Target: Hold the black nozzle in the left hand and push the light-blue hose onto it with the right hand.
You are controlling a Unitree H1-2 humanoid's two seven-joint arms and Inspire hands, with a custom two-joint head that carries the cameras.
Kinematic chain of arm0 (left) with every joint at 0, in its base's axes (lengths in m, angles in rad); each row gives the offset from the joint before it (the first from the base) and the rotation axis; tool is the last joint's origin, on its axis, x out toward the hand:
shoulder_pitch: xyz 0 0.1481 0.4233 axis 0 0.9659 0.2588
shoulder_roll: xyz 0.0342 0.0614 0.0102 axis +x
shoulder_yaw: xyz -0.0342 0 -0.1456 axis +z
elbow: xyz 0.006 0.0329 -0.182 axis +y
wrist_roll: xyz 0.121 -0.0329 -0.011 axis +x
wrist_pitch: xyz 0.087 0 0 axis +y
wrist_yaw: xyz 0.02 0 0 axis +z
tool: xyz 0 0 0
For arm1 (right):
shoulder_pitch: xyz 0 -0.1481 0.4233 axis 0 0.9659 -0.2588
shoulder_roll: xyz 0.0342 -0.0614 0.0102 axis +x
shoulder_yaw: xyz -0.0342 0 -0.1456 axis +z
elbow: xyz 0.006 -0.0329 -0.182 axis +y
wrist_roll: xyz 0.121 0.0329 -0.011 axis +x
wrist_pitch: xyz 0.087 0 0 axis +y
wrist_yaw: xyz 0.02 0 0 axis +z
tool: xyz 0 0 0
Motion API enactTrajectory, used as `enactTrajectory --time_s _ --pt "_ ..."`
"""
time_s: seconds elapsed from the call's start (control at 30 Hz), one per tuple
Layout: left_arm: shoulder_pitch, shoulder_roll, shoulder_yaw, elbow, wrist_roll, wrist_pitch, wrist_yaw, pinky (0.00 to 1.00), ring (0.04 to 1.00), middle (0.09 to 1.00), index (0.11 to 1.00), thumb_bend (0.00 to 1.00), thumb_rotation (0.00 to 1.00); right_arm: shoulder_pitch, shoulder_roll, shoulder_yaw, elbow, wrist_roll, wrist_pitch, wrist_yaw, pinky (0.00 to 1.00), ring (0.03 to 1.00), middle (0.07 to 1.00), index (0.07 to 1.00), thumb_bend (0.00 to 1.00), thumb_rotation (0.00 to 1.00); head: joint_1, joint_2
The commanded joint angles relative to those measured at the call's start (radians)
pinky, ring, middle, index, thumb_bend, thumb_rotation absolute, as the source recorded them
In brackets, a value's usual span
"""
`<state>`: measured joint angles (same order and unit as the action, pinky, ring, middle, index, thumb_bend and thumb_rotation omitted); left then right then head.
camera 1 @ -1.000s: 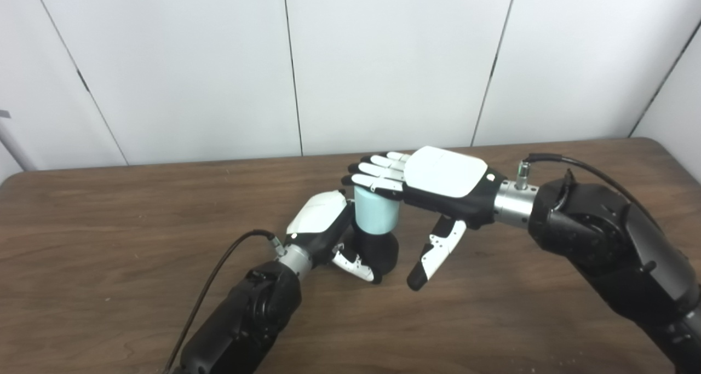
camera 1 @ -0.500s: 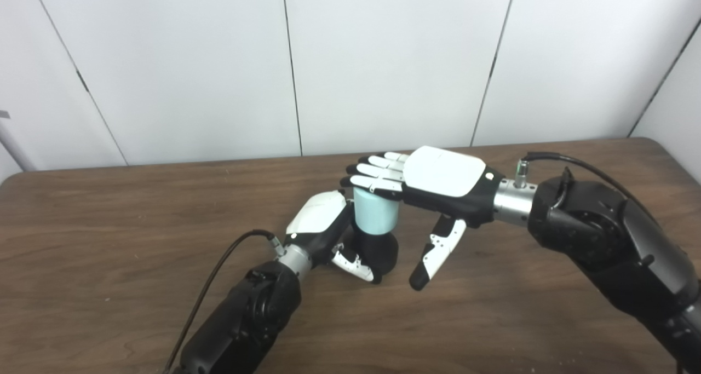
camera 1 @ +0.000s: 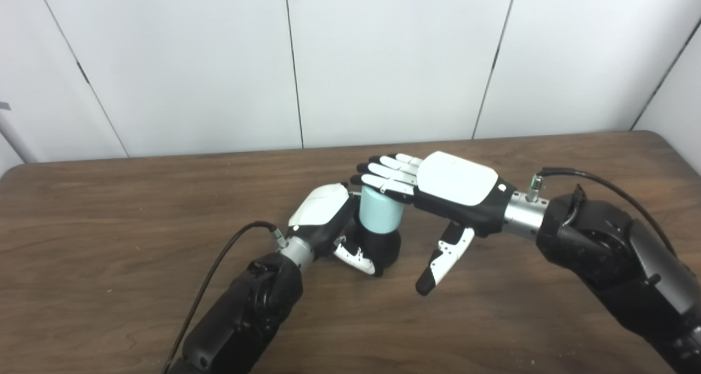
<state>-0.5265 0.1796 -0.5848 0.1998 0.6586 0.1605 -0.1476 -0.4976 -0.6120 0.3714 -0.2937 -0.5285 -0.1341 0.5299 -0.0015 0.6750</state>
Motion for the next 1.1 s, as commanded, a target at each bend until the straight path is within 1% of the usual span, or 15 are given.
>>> enactTrajectory --time_s 0.0,0.1,0.17,0.23,0.27,0.3,0.37,0.47,0.57,0.63,0.73,0.83,0.87,0.93,1.07 --pt "0.057 0.025 -0.033 0.047 0.011 0.036 -0.107 1.00 0.611 0.482 0.491 0.53 0.00 0.039 -0.021 0.032 0.018 -0.009 0.001 0.075 1.00 1.000 1.000 0.983 0.84 0.95 -0.001 -0.001" --pt "0.058 0.024 -0.032 0.050 0.010 0.034 -0.104 1.00 0.611 0.482 0.491 0.53 0.00 0.025 -0.017 0.026 0.027 0.009 -0.004 0.071 1.00 1.000 1.000 0.988 0.83 0.95 -0.006 -0.003" --pt "0.057 0.020 -0.031 0.060 0.009 0.030 -0.101 1.00 0.612 0.480 0.492 0.53 0.00 0.014 -0.001 0.008 0.030 0.044 0.025 0.066 1.00 1.000 1.000 0.995 0.83 0.92 -0.008 -0.006" --pt "0.056 0.017 -0.031 0.068 0.009 0.028 -0.097 1.00 0.612 0.482 0.491 0.53 0.00 0.016 0.038 -0.027 0.015 0.085 0.095 0.045 1.00 1.000 1.000 0.999 0.80 0.79 -0.010 -0.011" --pt "0.056 0.016 -0.032 0.070 0.010 0.027 -0.096 1.00 0.612 0.482 0.491 0.53 0.00 0.023 0.070 -0.053 0.000 0.101 0.141 0.022 0.99 1.000 1.000 1.000 0.77 0.65 -0.010 -0.011" --pt "0.056 0.014 -0.033 0.071 0.011 0.027 -0.096 1.00 0.612 0.482 0.491 0.53 0.00 0.029 0.098 -0.076 -0.012 0.111 0.179 0.000 0.98 1.000 1.000 1.000 0.75 0.53 -0.009 -0.012" --pt "0.055 0.012 -0.034 0.070 0.012 0.027 -0.095 1.00 0.612 0.480 0.492 0.53 0.00 0.043 0.166 -0.131 -0.028 0.122 0.250 -0.056 0.92 0.996 1.000 1.000 0.72 0.34 -0.009 -0.013" --pt "0.055 0.009 -0.035 0.069 0.011 0.027 -0.097 1.00 0.611 0.475 0.495 0.53 0.00 0.061 0.259 -0.214 -0.030 0.148 0.316 -0.128 0.79 0.956 1.000 1.000 0.73 0.16 -0.006 -0.015" --pt "0.054 0.008 -0.033 0.071 0.009 0.024 -0.097 1.00 0.610 0.477 0.494 0.53 0.00 0.069 0.314 -0.270 -0.022 0.164 0.345 -0.175 0.67 0.891 1.000 1.000 0.75 0.11 -0.001 -0.017" --pt "0.055 0.008 -0.032 0.071 0.007 0.022 -0.095 1.00 0.610 0.478 0.493 0.52 0.00 0.075 0.315 -0.280 -0.025 0.150 0.358 -0.184 0.65 0.857 1.000 1.000 0.75 0.11 0.007 -0.018" --pt "0.056 0.006 -0.031 0.075 0.007 0.019 -0.092 1.00 0.610 0.478 0.493 0.52 0.00 0.085 0.291 -0.273 -0.034 0.117 0.357 -0.190 0.61 0.823 0.985 1.000 0.74 0.08 0.022 -0.018" --pt "0.056 -0.002 -0.033 0.085 0.012 0.022 -0.087 1.00 0.609 0.479 0.493 0.52 0.00 0.109 0.266 -0.281 -0.048 0.117 0.363 -0.184 0.59 0.804 0.969 1.000 0.73 0.05 0.082 -0.021" --pt "0.056 -0.004 -0.033 0.087 0.013 0.022 -0.086 1.00 0.609 0.480 0.492 0.52 0.00 0.115 0.260 -0.283 -0.052 0.117 0.368 -0.180 0.58 0.799 0.963 1.000 0.73 0.03 0.082 -0.021" --pt "0.058 -0.010 -0.036 0.089 0.019 0.026 -0.083 1.00 0.608 0.481 0.491 0.53 0.00 0.135 0.233 -0.276 -0.065 0.111 0.397 -0.155 0.59 0.796 0.955 1.000 0.73 0.01 0.105 -0.024" --pt "0.057 -0.012 -0.036 0.082 0.021 0.031 -0.085 1.00 0.606 0.482 0.490 0.53 0.00 0.168 0.197 -0.267 -0.082 0.114 0.429 -0.125 0.61 0.796 0.962 0.998 0.72 0.00 0.107 -0.024"
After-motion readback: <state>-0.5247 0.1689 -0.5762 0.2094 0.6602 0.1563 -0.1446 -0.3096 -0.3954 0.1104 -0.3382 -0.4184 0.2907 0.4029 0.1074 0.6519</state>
